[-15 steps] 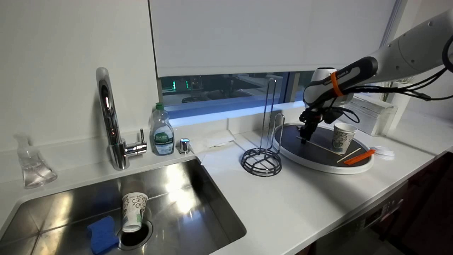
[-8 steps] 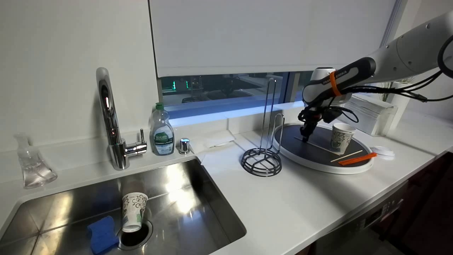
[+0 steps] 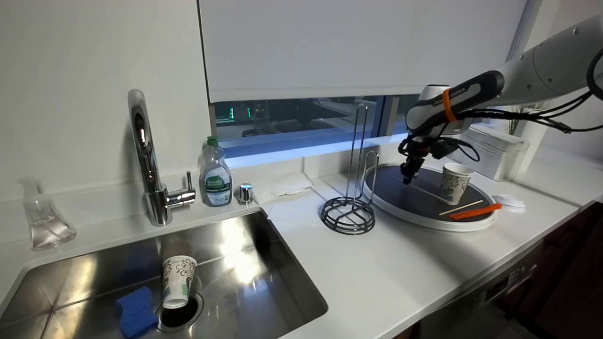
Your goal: Pick up the stick on the left of the tray and put it in the cup
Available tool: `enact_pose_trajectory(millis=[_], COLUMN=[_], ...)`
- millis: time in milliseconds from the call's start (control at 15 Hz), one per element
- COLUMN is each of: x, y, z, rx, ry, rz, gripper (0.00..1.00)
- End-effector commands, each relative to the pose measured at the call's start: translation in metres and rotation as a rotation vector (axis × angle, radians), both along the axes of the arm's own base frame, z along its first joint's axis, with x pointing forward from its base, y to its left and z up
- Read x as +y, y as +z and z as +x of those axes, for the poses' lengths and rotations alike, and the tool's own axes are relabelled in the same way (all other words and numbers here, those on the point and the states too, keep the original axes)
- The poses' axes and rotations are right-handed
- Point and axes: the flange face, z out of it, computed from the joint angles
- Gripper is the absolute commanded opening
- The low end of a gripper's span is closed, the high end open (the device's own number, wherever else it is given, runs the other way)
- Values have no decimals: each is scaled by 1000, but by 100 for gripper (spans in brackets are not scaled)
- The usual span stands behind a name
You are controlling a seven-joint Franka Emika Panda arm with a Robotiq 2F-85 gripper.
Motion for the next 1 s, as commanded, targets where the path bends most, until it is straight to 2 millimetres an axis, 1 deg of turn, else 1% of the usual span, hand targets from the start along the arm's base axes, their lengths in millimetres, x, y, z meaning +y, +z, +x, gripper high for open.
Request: enact_pose_trajectory(millis=[0,133,267,467,600,733,933], x=[-2,-2,4,10,9,3,-16], y=[34,53,71,97,113,128,143], z=[-12,-18,-25,-40,-53,-68,-92], rx=[-22,-55,-76,-117,-157,-218,-330], ry=[-33,-39,-47,-36,-38,-50,-58], rz=[59,76,99,138,175,221,268], gripper=[2,2,2,2,2,2,2])
